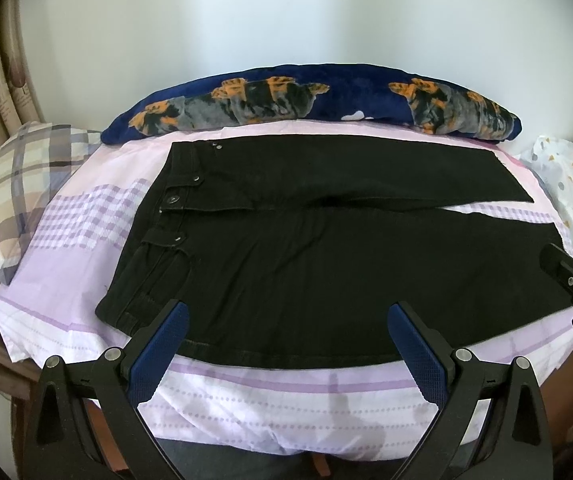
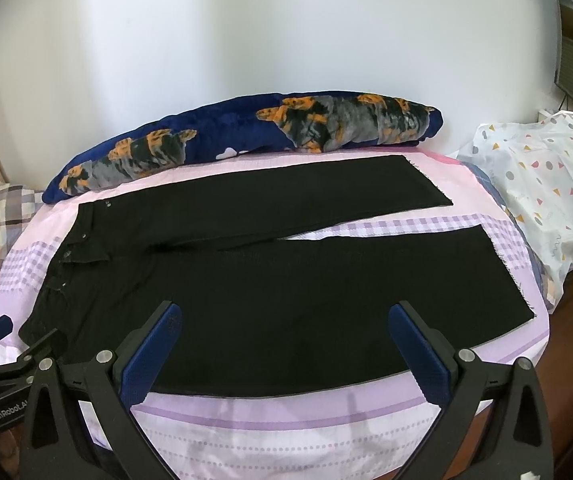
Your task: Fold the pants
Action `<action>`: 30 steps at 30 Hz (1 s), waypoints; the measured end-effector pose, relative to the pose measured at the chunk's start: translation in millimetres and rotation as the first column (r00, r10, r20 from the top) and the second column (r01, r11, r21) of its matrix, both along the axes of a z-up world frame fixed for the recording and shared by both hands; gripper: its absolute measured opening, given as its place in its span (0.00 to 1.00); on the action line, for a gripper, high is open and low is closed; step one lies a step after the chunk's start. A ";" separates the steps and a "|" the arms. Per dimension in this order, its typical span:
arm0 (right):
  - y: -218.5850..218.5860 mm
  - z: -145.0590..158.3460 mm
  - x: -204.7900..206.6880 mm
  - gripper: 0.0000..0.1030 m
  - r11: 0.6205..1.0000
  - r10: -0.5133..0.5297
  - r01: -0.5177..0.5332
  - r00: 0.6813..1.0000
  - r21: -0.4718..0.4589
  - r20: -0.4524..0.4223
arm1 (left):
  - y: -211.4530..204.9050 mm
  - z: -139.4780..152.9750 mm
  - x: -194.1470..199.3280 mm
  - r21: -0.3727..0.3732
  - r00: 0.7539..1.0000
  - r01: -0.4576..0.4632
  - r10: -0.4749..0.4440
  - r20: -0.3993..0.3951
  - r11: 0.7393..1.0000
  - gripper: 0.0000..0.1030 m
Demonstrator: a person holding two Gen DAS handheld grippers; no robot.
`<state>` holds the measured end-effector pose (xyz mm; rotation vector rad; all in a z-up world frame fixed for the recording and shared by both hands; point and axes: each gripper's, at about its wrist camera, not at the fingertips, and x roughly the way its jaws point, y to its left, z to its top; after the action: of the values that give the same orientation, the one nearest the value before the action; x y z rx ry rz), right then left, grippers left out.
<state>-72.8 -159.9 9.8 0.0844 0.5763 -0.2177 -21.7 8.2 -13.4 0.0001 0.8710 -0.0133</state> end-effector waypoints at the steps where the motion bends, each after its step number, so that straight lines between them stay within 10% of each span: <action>1: -0.2 -1.0 -0.4 1.00 1.000 0.000 0.000 1.000 0.000 -0.002 | 0.9 -0.6 -0.5 0.001 1.000 0.000 0.000 -0.001 1.000 0.96; 30: -5.0 -14.1 10.9 0.99 1.000 -0.012 0.014 0.996 0.015 -0.089 | -2.3 -16.9 8.0 0.031 0.995 -0.002 0.005 -0.097 1.000 0.96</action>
<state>-62.0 -164.9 -4.3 0.0940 0.6659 -0.2305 -13.7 5.9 -30.3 0.0267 0.9684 0.0031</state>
